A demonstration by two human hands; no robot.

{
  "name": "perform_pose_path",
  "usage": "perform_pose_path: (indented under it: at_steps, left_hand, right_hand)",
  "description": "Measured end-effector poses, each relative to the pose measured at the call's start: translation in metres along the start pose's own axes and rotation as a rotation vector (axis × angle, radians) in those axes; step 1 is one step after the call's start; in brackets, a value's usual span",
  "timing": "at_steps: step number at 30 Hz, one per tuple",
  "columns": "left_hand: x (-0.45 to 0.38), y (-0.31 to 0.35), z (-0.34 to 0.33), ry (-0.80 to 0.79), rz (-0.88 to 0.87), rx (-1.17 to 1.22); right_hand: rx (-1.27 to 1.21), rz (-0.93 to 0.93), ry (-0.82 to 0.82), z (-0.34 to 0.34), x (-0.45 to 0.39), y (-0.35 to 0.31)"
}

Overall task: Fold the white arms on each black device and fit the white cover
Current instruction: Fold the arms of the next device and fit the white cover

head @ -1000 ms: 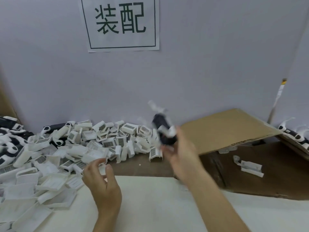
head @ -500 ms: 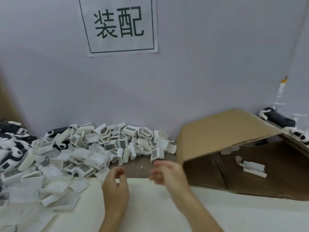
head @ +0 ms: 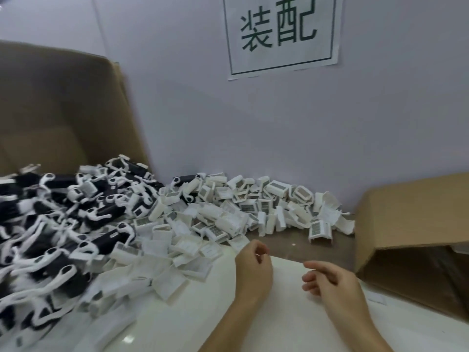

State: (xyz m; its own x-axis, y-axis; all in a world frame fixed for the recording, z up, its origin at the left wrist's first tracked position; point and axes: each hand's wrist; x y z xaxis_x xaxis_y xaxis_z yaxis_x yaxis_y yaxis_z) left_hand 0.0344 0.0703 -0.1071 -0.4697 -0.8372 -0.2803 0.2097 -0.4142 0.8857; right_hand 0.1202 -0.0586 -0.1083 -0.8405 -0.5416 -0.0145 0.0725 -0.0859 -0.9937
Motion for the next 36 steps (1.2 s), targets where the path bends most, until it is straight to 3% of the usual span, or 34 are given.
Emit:
perform_pose_path:
  at_steps: [3,5,8,11,14,16,24,27,29,32,34,36]
  left_hand:
    - [-0.021,-0.007,0.031,-0.136,-0.140,-0.250]
    - [-0.044,-0.012,0.056,-0.124,-0.165,-0.412]
    - [-0.081,-0.012,0.099,-0.036,-0.196,-0.853]
    - [-0.119,-0.016,0.144,0.032,-0.007,-1.182]
    - [-0.134,-0.030,0.164,0.013,0.340,-1.062]
    - [-0.130,-0.042,0.154,-0.036,0.365,-1.056]
    - [-0.092,-0.024,0.061,-0.259,0.070,-0.889]
    - [-0.083,-0.014,0.065,-0.239,0.046,-0.795]
    - [-0.081,-0.012,0.088,-0.191,-0.096,-0.854]
    - [-0.083,-0.009,0.143,0.036,-0.220,-0.846]
    - [-0.091,-0.011,0.192,0.121,-0.074,-0.976]
    - [-0.098,-0.012,0.242,0.047,0.225,-1.095]
  right_hand:
    - [0.000,0.001,-0.001,0.000,-0.002,0.001]
    - [-0.003,0.014,-0.009,-0.001,-0.003,0.002]
    - [-0.002,0.036,-0.019,-0.002,-0.005,0.006]
    - [-0.003,0.051,-0.019,-0.002,-0.007,0.007]
    - [-0.002,0.055,-0.018,-0.002,-0.009,0.008]
    - [0.011,0.062,-0.022,-0.002,-0.010,0.009]
    - [-0.013,0.063,-0.027,-0.001,-0.011,0.009]
    - [-0.066,0.048,-0.028,0.001,-0.011,0.008]
    - [-0.086,0.042,-0.030,0.001,-0.011,0.009]
    - [-0.090,0.048,-0.036,0.001,-0.011,0.008]
    - [-0.078,0.049,-0.033,0.001,-0.011,0.008]
    - [-0.056,0.053,-0.037,0.002,-0.011,0.008]
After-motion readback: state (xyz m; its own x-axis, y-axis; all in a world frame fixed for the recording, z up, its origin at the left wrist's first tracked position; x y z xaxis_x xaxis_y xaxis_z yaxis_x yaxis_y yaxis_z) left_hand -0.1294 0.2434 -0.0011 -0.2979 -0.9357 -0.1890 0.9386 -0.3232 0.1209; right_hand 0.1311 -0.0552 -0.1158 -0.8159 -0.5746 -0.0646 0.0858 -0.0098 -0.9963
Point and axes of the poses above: each hand's wrist, its own x-axis away from the middle knuckle, its own z-axis out of the back of the hand, y = z × x, and after that the axes turned 1 degree about -y, right-handed
